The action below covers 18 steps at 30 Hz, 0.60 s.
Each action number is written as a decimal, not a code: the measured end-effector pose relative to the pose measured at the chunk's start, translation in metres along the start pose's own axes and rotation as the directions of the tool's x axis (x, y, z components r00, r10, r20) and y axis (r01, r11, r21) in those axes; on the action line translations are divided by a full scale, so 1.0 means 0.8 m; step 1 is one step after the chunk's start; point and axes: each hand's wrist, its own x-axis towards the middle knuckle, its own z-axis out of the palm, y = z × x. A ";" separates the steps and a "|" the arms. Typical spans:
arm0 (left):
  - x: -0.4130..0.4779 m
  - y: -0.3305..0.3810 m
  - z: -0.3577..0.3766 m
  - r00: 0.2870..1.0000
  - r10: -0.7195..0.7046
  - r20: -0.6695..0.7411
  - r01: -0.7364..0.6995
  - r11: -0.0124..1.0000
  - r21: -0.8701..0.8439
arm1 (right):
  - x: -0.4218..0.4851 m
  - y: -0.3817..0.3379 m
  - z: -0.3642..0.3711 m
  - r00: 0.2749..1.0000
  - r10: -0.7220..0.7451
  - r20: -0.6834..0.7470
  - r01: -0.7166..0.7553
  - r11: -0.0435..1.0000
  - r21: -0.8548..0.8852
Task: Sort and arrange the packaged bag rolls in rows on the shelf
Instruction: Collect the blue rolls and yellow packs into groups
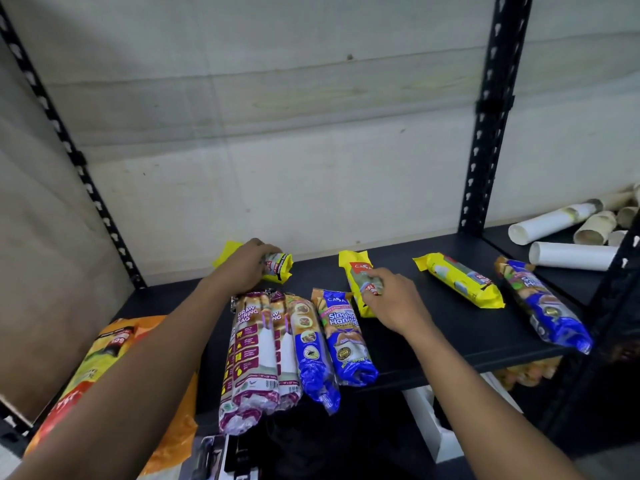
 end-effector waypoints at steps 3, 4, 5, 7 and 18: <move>0.000 0.036 -0.010 0.992 0.113 -0.050 -0.114 0.993 -0.025 | -0.008 0.009 -0.012 0.998 -0.011 -0.055 0.012 1.000 0.020; 0.000 0.052 -0.011 0.988 0.145 -0.046 -0.147 0.989 -0.037 | -0.013 0.012 -0.017 0.998 -0.005 -0.070 0.007 1.000 0.028; -0.003 0.070 -0.011 0.984 0.175 -0.035 -0.176 0.983 -0.056 | -0.017 0.015 -0.024 0.996 0.005 -0.084 -0.003 0.999 0.033; -0.008 0.106 -0.006 0.969 0.247 -0.004 -0.246 0.964 -0.100 | -0.025 0.023 -0.037 0.993 0.017 -0.121 -0.011 0.999 0.047; -0.056 0.248 0.070 0.847 0.497 0.191 -0.471 0.867 -0.165 | -0.078 0.072 -0.112 0.988 0.007 -0.153 -0.008 1.000 -0.003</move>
